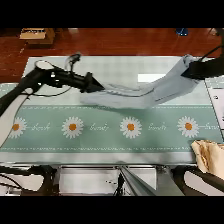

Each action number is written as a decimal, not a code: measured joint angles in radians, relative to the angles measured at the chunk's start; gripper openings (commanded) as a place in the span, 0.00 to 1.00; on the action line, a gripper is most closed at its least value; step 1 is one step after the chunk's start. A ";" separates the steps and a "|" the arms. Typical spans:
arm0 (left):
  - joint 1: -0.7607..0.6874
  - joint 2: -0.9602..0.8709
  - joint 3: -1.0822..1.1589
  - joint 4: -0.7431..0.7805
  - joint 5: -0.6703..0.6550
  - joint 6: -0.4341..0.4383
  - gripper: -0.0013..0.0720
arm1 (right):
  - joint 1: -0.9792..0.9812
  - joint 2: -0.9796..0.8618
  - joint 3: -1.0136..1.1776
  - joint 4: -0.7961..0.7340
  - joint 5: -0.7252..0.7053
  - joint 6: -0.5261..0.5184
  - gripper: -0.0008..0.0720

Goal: Fold the shirts.

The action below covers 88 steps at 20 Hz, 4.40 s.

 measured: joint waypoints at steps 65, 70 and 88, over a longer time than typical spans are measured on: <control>0.227 0.615 0.112 -0.277 0.060 0.048 0.05 | 0.683 -0.399 0.000 -0.017 -0.214 0.351 0.69; 0.218 0.616 0.112 -0.208 0.062 0.031 0.05 | 0.581 -0.302 0.000 -0.237 -0.023 0.285 0.68; 0.217 0.617 0.112 0.142 0.017 -0.099 0.05 | -0.210 0.105 -0.889 0.332 -0.217 -0.023 0.79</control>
